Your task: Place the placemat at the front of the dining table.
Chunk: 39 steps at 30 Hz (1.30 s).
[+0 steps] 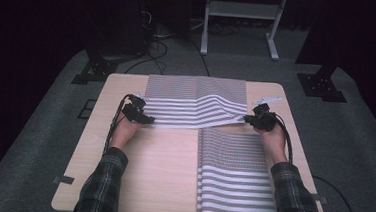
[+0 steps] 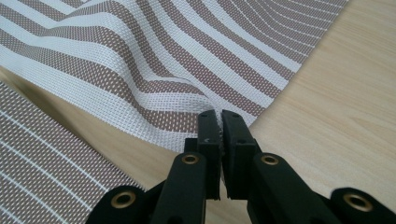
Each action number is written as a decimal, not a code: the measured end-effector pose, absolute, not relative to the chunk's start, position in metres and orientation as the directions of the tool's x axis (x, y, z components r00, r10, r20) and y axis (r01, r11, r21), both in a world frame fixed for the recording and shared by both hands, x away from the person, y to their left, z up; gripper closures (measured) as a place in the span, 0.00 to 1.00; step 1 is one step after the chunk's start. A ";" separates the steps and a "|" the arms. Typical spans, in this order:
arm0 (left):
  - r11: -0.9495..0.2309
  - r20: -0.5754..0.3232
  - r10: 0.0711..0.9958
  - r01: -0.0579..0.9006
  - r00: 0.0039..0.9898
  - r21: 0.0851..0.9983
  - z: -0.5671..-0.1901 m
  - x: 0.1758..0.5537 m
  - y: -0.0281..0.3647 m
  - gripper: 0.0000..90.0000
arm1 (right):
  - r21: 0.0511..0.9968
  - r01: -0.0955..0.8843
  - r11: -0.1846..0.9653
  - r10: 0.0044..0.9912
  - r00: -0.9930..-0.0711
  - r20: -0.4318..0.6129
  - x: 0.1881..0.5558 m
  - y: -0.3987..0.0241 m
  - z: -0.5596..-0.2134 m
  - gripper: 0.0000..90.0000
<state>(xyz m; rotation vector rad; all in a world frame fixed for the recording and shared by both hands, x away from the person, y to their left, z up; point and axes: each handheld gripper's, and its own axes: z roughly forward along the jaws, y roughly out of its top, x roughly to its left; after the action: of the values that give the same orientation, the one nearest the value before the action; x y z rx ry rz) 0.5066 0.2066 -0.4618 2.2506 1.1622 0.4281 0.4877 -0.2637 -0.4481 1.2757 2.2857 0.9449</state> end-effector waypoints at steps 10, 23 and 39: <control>-0.453 0.024 0.827 0.640 0.562 0.621 -0.463 0.505 0.207 0.37 | 0.728 0.609 0.315 0.853 -0.518 0.065 0.489 -0.273 -0.440 0.77; -0.427 -0.023 0.828 0.656 0.561 0.623 -0.462 0.506 0.211 0.22 | 0.740 0.608 0.289 0.866 -0.496 0.069 0.479 -0.273 -0.425 0.30; -0.414 -0.059 0.774 0.575 0.631 0.706 -0.427 0.459 0.219 0.00 | 0.737 0.599 0.314 0.870 -0.492 0.029 0.439 -0.289 -0.428 0.10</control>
<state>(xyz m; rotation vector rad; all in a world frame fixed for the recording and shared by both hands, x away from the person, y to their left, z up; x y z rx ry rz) 0.4588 0.2189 -0.4265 2.1407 1.0492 0.3600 0.4386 -0.2889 -0.4280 1.3100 2.2120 0.9949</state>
